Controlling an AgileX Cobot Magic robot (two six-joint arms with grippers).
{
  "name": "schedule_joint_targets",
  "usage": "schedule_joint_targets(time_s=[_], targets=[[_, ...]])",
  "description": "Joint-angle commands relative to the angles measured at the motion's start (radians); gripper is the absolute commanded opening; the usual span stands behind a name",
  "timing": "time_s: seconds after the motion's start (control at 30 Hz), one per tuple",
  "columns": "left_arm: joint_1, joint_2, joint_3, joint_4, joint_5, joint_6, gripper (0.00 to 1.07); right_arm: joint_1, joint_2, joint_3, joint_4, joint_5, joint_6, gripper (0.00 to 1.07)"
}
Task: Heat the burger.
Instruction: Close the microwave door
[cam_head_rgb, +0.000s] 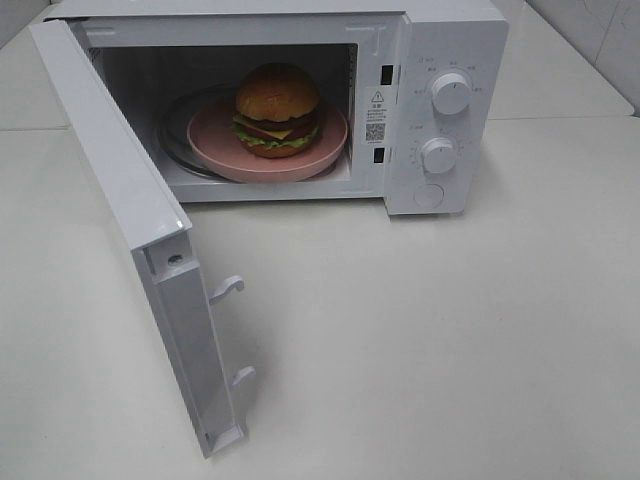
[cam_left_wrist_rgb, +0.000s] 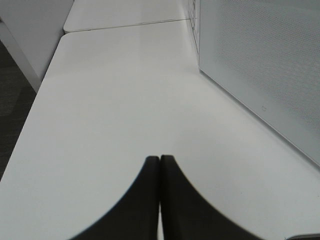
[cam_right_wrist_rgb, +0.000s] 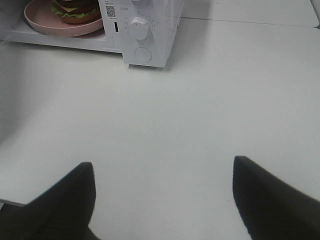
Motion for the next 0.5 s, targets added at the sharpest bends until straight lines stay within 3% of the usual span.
schedule_joint_targets(time_s=[0.03,0.2,0.5], targets=[[0.0,-0.019,-0.007,-0.012,-0.025,-0.002,0.0,-0.003,-0.027,0.001,0.007,-0.016,-0.014,0.72],[0.0,-0.019,-0.025,-0.012,-0.076,0.001,0.0,-0.003,-0.027,0.001,0.007,-0.016,-0.014,0.72],[0.0,-0.014,0.039,-0.012,-0.391,0.001,0.0,-0.003,-0.027,0.001,0.007,-0.016,-0.014,0.72]])
